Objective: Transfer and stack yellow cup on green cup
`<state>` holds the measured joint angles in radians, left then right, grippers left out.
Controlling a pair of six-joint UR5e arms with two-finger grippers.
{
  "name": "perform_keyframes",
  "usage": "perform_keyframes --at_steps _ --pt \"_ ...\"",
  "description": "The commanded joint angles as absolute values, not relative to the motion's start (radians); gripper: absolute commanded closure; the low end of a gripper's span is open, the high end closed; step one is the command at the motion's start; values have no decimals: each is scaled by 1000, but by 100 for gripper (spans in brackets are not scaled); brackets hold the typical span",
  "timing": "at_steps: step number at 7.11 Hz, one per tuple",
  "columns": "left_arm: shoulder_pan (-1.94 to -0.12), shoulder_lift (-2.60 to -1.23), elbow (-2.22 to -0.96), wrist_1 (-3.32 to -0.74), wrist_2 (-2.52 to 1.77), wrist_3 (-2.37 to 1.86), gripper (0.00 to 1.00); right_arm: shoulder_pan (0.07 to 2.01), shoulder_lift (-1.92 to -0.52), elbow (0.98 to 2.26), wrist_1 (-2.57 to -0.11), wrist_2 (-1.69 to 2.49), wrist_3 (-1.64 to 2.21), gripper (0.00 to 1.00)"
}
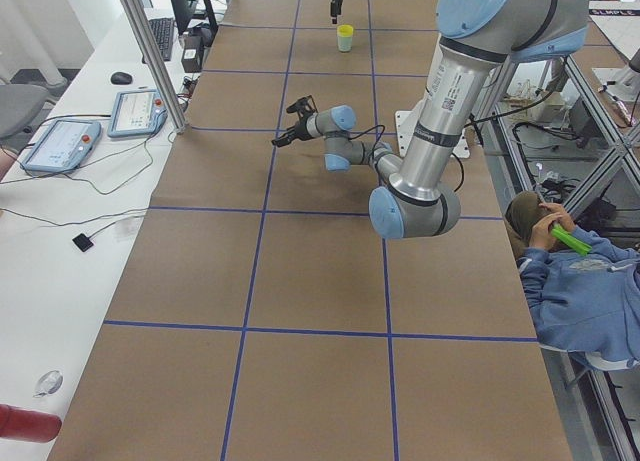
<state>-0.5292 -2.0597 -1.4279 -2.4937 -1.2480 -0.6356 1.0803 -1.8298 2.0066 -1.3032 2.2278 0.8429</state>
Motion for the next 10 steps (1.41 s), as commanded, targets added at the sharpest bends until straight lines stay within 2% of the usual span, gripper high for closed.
perform_keyframes --at_steps 1,2,3,5,7,9,10 --pt "-766 -2028 -1433 -2172 -1571 -689 1 1110 -1772 2003 -1304 2195 844 0" --pt "-866 -2002 -1436 -2083 -1741 -689 1 1114 -1761 2000 -1307 2194 842 0" --pt "-937 -1941 -1500 -1928 -1847 -672 0 1126 -1717 1970 -1312 2201 835 0" --pt "-1143 -1883 -1635 -1632 -2056 -263 0 1164 -1655 1913 -1315 2206 825 0" --pt "-1382 -1698 -1715 -1626 -2458 -141 0 1215 -1629 1858 -1321 2227 740 0" --pt "-1556 -1523 -1755 -1637 -2452 60 0 1375 -1605 1848 -1502 2252 445 0" --pt "-1598 -1502 -1753 -1644 -2354 137 0 1459 -1568 1847 -1641 2269 295 0"
